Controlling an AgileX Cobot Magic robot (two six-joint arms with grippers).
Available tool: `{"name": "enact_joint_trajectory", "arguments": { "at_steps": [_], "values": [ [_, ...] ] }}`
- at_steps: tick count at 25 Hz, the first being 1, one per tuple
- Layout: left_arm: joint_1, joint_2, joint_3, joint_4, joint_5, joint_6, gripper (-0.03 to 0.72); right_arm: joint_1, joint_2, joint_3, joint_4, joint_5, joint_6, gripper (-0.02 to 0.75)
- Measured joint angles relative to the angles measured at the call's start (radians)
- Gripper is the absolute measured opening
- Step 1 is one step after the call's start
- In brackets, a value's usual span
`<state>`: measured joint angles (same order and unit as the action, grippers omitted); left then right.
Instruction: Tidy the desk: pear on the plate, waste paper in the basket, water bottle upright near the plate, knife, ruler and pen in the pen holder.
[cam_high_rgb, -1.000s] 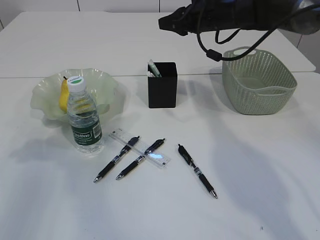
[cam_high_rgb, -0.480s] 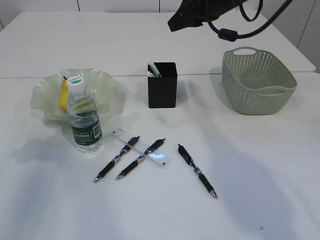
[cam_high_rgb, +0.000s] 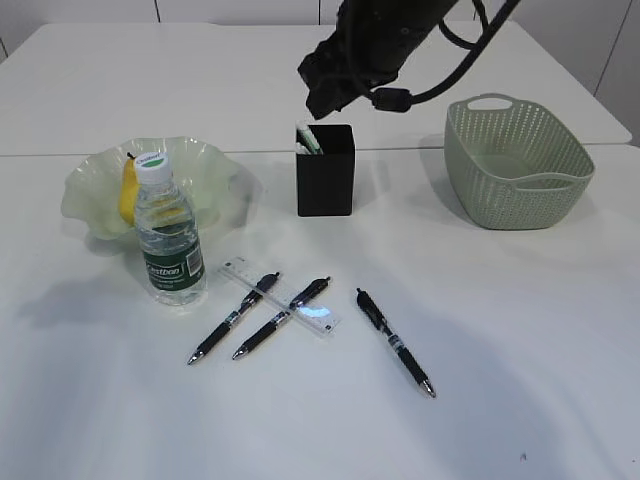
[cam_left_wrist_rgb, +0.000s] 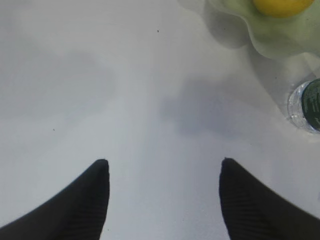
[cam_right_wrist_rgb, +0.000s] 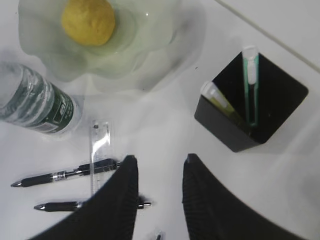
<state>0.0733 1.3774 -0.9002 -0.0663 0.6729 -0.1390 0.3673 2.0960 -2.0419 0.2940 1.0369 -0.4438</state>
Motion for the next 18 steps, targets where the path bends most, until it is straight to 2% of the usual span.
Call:
{"name": "enact_joint_trajectory", "arguments": {
  "at_steps": [5, 12, 18],
  "values": [
    [0.0, 0.0, 0.0, 0.0, 0.0, 0.0, 0.483, 0.041, 0.033, 0.0, -0.048, 0.063, 0.074, 0.246],
    [0.0, 0.0, 0.0, 0.0, 0.0, 0.0, 0.48, 0.071, 0.085, 0.0, -0.055, 0.094, 0.103, 0.365],
    [0.0, 0.0, 0.0, 0.0, 0.0, 0.0, 0.479, 0.107, 0.143, 0.0, -0.055, 0.096, 0.124, 0.377]
  ]
}}
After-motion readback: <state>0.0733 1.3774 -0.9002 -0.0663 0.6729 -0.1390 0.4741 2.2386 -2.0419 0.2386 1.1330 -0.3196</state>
